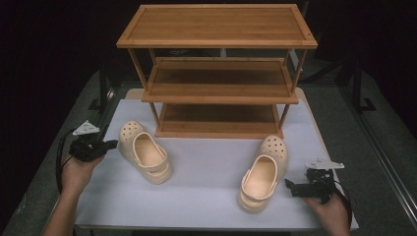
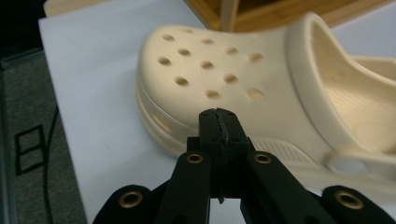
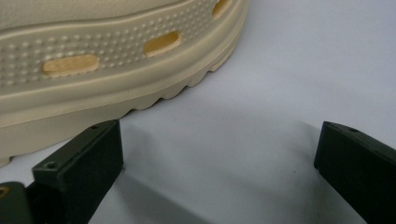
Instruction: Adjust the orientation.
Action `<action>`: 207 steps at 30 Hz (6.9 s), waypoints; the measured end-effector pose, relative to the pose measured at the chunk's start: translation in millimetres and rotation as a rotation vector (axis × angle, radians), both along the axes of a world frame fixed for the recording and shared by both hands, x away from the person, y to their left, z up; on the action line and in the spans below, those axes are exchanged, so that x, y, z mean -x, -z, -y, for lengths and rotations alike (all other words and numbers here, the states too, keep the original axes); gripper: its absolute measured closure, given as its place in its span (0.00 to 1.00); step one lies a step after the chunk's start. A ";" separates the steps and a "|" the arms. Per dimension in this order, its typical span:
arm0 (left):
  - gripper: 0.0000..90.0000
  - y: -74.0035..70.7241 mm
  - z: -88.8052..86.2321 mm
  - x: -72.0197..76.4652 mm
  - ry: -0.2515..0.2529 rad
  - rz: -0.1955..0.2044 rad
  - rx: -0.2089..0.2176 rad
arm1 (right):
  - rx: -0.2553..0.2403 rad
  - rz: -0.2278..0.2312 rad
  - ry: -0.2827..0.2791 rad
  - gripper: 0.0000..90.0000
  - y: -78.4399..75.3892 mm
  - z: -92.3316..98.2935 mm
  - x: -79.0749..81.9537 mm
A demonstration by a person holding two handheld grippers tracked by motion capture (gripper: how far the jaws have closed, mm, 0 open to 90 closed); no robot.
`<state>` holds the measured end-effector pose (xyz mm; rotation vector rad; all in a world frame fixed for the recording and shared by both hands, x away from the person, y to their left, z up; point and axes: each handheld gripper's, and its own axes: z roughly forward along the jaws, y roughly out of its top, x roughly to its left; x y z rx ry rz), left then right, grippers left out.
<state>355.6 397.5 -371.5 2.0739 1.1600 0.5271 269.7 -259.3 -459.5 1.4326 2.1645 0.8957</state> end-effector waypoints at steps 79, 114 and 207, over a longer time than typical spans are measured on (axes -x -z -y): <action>1.00 24.8 68.6 -58.2 0.064 -0.048 -0.027 | -0.001 0.001 -0.002 0.01 0.1 0.4 -0.2; 1.00 34.2 33.6 47.2 0.114 -0.046 -0.073 | -0.001 -0.001 0.000 0.01 -0.1 0.1 0.1; 1.00 43.2 164.9 -18.4 0.367 -0.100 -0.075 | 0.000 0.000 -0.001 0.01 0.1 0.1 0.0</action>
